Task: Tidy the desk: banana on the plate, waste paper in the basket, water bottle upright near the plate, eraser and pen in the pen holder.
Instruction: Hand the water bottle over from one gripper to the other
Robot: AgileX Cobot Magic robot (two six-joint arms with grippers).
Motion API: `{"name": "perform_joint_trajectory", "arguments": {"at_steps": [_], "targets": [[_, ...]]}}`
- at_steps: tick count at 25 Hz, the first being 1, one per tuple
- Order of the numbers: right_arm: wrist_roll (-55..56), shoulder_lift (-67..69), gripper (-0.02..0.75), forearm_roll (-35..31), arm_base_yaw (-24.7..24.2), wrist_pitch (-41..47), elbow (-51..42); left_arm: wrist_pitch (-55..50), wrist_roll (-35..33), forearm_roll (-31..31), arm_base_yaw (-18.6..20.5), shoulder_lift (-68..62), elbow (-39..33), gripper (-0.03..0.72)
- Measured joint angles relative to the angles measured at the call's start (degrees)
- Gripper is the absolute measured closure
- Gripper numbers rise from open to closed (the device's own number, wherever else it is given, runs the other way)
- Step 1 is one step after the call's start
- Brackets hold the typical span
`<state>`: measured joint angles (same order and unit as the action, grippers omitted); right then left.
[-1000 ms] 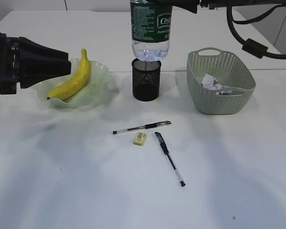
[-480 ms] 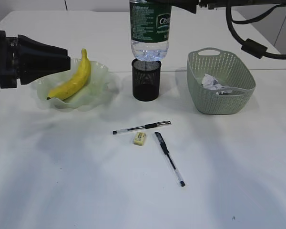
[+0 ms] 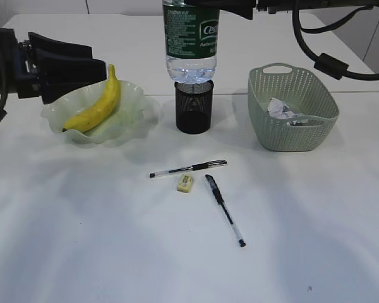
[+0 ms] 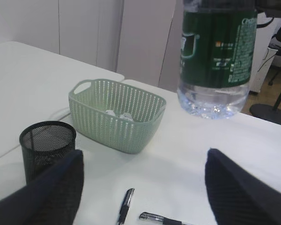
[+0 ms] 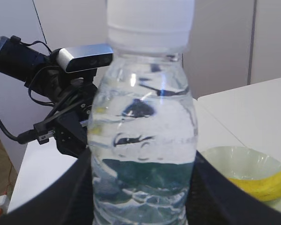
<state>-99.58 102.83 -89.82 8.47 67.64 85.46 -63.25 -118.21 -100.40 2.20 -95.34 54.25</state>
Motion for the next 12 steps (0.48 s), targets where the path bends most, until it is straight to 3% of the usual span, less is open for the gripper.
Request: {"name": "perform_joint_trajectory", "arguments": {"at_steps": [4, 12], "targets": [[0.0, 0.0, 0.369, 0.0, 0.0, 0.0, 0.0, 2.26, 0.6, -0.71, -3.19, -0.66, 0.0, 0.057], [-0.04, 0.0, 0.37, 0.0, 0.0, 0.0, 0.0, 8.63, 1.42, -0.8, -10.83, -0.94, 0.8, 0.047]]}}
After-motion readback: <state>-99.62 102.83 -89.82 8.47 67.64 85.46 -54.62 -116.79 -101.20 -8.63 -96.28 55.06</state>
